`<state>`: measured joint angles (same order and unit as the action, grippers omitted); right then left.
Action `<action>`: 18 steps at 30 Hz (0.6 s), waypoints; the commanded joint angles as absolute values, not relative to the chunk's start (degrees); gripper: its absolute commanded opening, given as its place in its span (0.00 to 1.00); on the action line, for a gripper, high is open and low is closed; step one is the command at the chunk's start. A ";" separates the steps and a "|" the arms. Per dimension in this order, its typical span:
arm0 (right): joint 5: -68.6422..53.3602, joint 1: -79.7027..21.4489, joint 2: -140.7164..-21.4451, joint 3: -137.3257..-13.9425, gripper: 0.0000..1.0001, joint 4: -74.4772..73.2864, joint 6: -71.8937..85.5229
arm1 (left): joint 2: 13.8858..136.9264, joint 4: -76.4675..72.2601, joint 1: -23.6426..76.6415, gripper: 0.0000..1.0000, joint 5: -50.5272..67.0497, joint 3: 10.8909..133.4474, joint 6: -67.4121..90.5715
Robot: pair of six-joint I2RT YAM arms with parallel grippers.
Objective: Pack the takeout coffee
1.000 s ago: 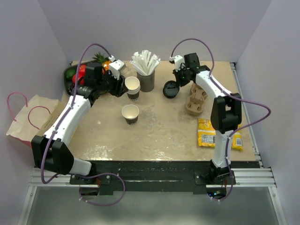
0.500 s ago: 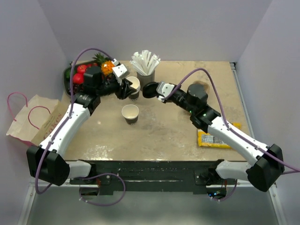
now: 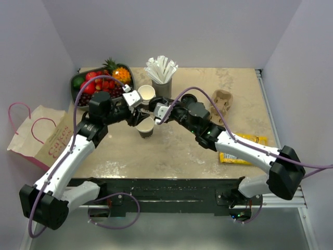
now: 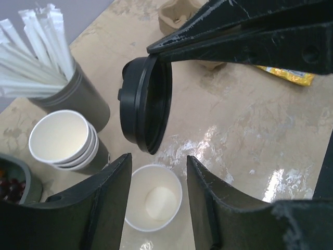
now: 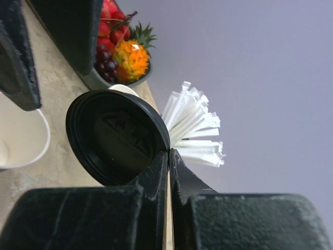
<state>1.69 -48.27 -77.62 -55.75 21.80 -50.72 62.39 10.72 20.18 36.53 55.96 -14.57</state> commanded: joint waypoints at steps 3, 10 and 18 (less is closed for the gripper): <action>4.92 -52.03 -81.12 -55.28 0.00 30.31 -52.31 | 55.47 12.47 19.52 0.51 25.68 53.96 -14.95; 3.95 -52.12 -87.27 -53.97 0.00 40.14 -52.82 | 53.35 28.29 6.61 0.59 18.55 58.98 -7.92; 6.07 -54.40 -93.60 -55.02 0.00 45.27 -50.01 | 55.20 26.90 4.75 0.60 16.96 58.28 3.16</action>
<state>4.91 -52.62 -94.21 -53.67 39.11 -51.77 54.92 26.55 5.19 18.22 56.82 -3.36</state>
